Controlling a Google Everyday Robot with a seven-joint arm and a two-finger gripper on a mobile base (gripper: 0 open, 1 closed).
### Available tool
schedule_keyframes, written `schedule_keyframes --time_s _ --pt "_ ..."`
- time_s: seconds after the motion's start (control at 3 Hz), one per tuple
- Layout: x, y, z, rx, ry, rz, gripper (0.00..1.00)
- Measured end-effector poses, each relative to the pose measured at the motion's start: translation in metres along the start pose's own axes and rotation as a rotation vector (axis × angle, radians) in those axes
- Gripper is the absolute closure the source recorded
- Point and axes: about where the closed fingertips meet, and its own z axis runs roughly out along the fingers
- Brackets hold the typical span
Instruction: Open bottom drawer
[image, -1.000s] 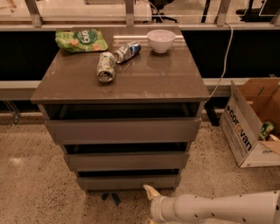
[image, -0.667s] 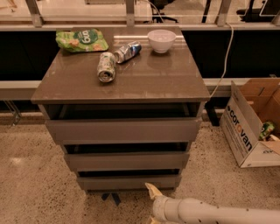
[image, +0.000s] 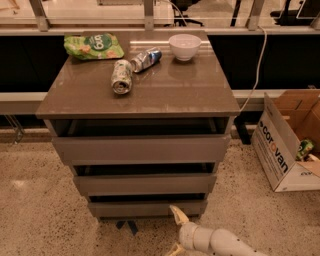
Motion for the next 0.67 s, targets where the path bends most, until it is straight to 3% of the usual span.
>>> schedule_keyframes --time_s 0.33,0.67 --pt "0.0152 -0.0155 0.0251 -0.023 0.005 -0.032 0.00" --pt "0.0162 -0.0174 0.0306 -0.033 0.011 -0.033 0.00"
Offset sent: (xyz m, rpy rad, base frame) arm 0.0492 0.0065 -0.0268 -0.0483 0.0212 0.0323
